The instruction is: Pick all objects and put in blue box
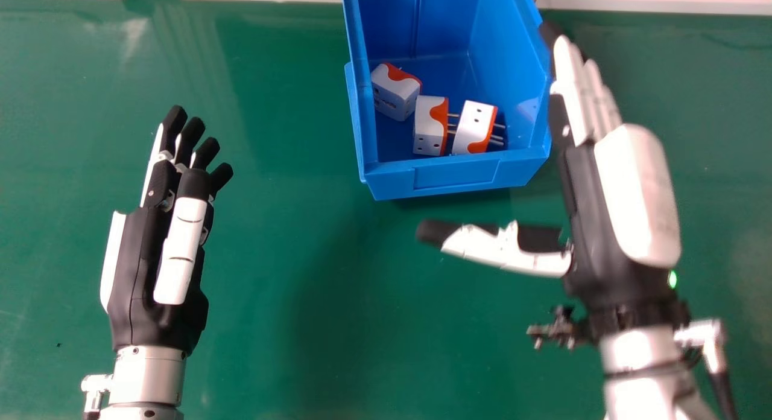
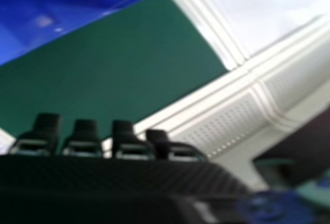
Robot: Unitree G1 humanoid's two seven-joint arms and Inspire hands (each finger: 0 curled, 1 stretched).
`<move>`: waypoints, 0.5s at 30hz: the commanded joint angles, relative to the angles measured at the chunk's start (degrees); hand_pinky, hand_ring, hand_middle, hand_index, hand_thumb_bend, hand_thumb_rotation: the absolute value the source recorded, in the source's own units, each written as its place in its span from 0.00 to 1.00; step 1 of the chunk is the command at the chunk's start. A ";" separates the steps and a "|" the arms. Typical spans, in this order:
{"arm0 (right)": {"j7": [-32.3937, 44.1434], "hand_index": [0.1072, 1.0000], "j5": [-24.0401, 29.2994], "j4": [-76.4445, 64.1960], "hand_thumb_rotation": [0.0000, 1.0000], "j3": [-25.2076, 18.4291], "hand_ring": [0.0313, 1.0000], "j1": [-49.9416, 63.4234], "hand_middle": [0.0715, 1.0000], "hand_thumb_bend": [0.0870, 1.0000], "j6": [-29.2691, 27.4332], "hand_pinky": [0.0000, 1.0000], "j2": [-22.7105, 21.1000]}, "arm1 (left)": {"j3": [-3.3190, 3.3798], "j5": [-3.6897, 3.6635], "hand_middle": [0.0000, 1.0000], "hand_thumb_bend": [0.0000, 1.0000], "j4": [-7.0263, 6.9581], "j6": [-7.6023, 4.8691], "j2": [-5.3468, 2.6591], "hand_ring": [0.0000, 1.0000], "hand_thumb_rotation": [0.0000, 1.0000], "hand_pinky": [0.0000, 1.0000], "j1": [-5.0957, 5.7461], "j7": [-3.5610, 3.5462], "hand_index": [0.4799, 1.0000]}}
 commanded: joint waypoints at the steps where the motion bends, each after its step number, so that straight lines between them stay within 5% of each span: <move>1: -1.28 0.99 4.26 0.08 0.75 0.49 0.99 1.87 0.99 0.94 -4.02 0.94 2.27 | 0.27 0.15 0.98 0.74 -0.28 -1.49 0.53 0.96 0.75 0.92 -0.34 -0.23 0.94; 15: -2.23 1.00 17.26 16.74 0.88 1.12 0.99 5.20 1.00 0.85 -21.52 0.91 11.36 | 1.17 -0.11 0.98 0.75 -1.28 -1.14 1.32 0.96 0.76 0.92 0.52 -0.64 0.94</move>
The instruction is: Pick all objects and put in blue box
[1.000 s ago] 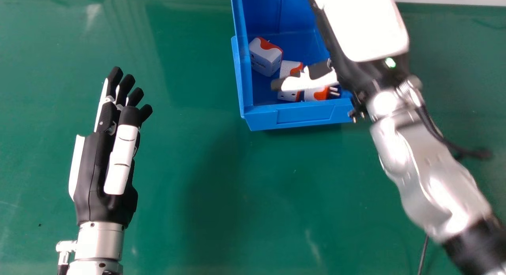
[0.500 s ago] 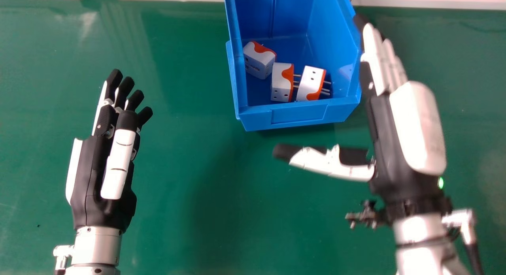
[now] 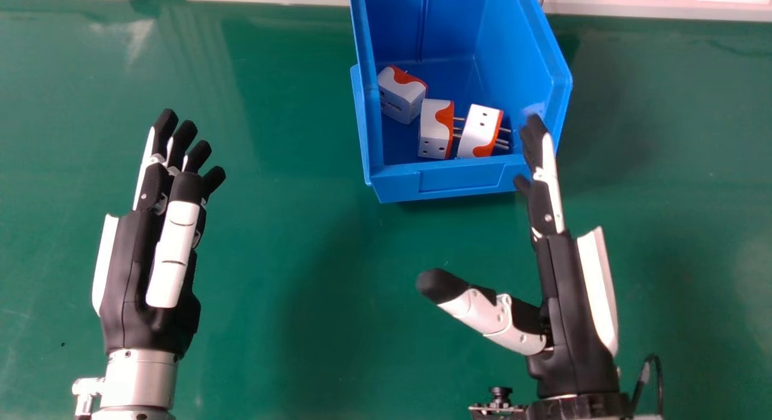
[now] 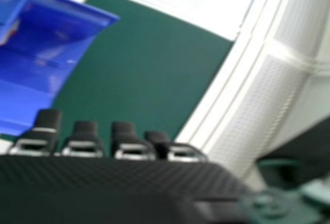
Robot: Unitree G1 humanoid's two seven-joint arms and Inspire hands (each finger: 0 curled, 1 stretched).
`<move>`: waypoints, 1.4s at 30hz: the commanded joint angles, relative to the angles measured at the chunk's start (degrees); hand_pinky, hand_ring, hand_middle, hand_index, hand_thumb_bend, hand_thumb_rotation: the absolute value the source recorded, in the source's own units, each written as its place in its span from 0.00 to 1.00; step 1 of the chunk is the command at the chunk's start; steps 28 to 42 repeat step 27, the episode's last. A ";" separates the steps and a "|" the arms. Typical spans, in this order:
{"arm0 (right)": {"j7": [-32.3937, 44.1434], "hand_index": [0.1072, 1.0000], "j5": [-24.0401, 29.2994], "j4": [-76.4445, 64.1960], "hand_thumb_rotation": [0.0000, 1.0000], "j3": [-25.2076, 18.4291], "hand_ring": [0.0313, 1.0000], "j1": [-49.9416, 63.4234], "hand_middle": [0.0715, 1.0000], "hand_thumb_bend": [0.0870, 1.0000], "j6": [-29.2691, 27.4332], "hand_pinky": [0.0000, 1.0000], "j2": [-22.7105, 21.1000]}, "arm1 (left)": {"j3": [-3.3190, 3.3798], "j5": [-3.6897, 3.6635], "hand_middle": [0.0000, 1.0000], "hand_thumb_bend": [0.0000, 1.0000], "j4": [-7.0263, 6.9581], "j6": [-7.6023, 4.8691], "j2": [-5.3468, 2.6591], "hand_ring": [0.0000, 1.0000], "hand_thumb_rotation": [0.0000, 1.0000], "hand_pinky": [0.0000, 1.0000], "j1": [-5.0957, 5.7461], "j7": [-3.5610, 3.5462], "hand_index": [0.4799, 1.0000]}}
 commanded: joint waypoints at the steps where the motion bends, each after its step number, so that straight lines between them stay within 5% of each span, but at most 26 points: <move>1: -0.40 1.00 1.34 0.39 0.88 -0.63 0.99 -0.26 1.00 0.85 -3.08 0.91 1.40 | 0.24 -0.19 0.98 0.75 -1.28 -0.94 0.71 0.96 0.76 0.92 0.15 -0.34 0.94; 7: -0.01 1.00 1.05 2.45 0.90 -1.88 0.99 -0.86 1.00 0.82 -5.49 0.90 2.21 | 0.07 0.28 0.98 0.76 -0.73 -0.98 1.04 0.96 0.77 0.92 -0.24 -0.28 0.94; 11: 0.69 1.00 1.19 2.85 0.92 -2.30 0.99 -0.97 1.00 0.80 -5.88 0.90 2.56 | -0.02 -0.33 0.98 0.77 -0.40 -0.67 1.15 0.96 0.77 0.92 -0.58 -0.56 0.95; 14: 0.86 1.00 0.77 2.86 0.94 -2.66 0.99 -1.11 1.00 0.79 -5.79 0.90 2.65 | -0.02 0.67 0.98 0.77 -0.19 -0.81 1.34 0.96 0.78 0.93 -0.75 0.11 0.95; 18: 1.92 1.00 1.00 1.90 0.95 -2.80 1.00 -0.93 1.00 0.79 -4.69 0.90 2.44 | -0.03 0.96 0.98 0.77 0.05 -0.98 1.48 0.96 0.78 0.93 -0.91 0.10 0.95; 27: 3.93 1.00 1.74 0.12 0.97 -3.49 1.00 -0.06 1.00 0.78 -2.71 0.91 3.09 | -0.07 0.63 0.98 0.76 1.40 -1.31 1.44 0.96 0.79 0.93 -2.25 -0.36 0.95; 42: 3.93 1.00 1.74 0.12 0.97 -3.49 1.00 -0.06 1.00 0.78 -2.71 0.91 3.09 | -0.07 0.63 0.98 0.76 1.40 -1.31 1.44 0.96 0.79 0.93 -2.25 -0.36 0.95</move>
